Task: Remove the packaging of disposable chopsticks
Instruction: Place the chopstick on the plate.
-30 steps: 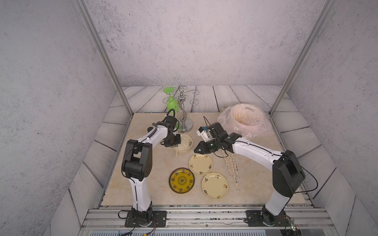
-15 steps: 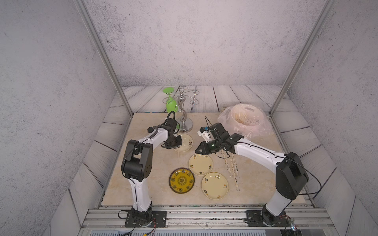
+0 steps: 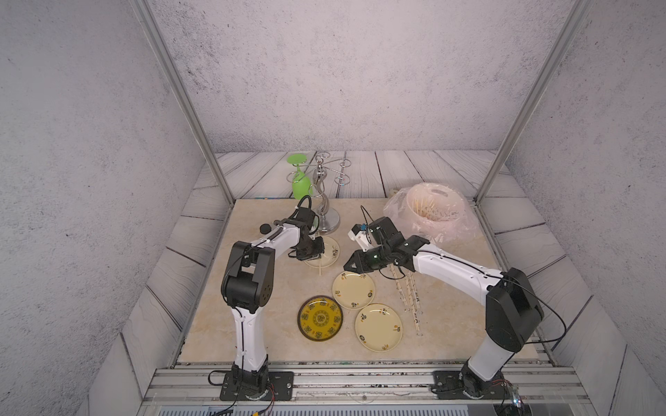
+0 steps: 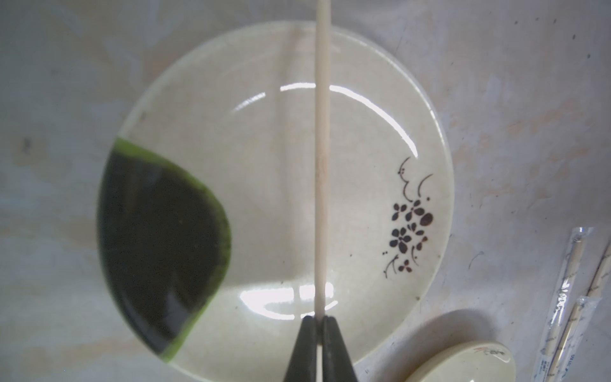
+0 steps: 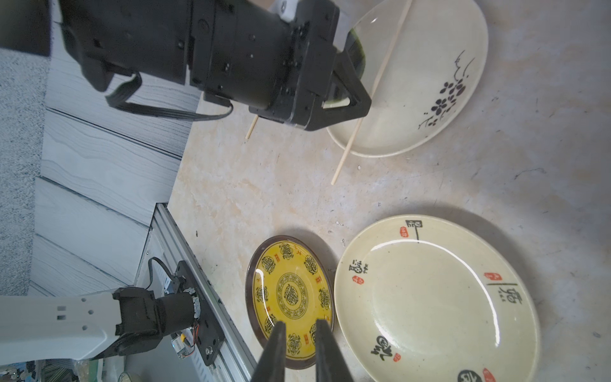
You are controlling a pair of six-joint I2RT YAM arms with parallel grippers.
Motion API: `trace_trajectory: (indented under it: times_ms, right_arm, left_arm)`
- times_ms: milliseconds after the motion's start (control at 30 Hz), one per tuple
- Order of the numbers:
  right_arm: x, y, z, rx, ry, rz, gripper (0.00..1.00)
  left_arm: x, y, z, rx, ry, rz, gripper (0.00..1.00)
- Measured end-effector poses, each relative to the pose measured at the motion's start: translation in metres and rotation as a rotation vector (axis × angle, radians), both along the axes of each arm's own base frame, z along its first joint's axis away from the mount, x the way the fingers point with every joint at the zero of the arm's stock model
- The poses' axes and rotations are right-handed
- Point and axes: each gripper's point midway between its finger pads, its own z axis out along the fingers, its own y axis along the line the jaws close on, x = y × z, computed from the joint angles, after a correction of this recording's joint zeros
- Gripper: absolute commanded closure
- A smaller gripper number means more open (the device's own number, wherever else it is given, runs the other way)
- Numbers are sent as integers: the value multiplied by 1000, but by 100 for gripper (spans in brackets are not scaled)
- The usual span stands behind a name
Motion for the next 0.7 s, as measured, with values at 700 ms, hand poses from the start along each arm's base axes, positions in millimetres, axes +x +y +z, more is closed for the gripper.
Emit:
trace_trajectory:
  times_ms: [700]
  right_arm:
    - [0, 0, 0, 0, 0, -1, 81]
  left_arm:
    - [5, -2, -4, 0, 14, 0, 87]
